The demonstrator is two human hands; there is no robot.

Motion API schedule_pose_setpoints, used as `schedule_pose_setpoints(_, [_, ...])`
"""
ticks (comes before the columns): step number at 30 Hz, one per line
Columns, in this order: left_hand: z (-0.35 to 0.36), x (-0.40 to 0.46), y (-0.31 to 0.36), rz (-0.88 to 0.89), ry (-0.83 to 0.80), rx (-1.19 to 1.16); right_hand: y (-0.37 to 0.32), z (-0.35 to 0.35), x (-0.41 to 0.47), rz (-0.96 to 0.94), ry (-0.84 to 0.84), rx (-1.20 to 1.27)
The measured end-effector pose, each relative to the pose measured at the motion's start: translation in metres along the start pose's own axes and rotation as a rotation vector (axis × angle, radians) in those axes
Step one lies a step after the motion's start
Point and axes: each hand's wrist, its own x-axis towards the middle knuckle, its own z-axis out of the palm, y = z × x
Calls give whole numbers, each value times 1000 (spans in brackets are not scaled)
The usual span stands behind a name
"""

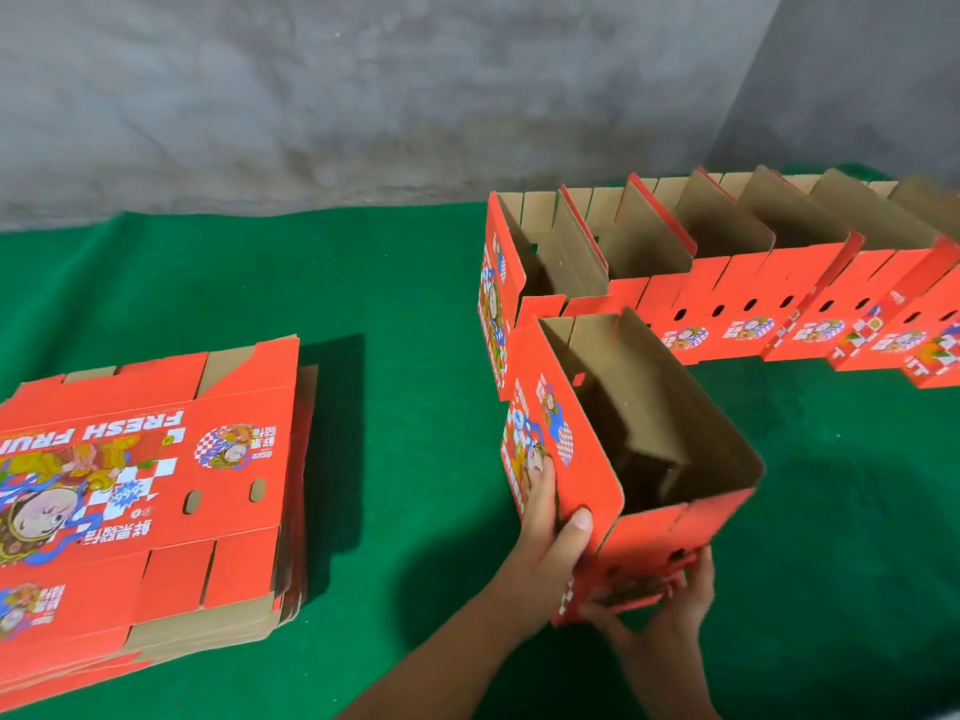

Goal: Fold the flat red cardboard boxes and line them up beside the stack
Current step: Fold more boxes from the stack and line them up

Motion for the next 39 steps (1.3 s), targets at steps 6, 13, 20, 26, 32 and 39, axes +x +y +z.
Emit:
schedule_pose_setpoints(6, [-14, 22, 5, -357, -36, -203, 15, 26, 37, 87, -148, -9])
schedule_pose_setpoints(13, [-41, 82, 16, -444, 165, -482, -18, 65, 79, 188, -216, -80])
schedule_pose_setpoints(20, [-50, 137, 9, -409, 242, -453, -48, 100, 134, 464, -244, 0])
schedule_pose_setpoints(26, [-65, 188, 13, -330, 307, -407, -79, 130, 187, 590, -247, 92])
schedule_pose_setpoints(32, [-88, 241, 16, -264, 277, -388, -106, 169, 242, 717, -203, 230])
schedule_pose_setpoints(39, [-111, 298, 17, -259, 275, -305, -117, 211, 303, 788, -183, 210])
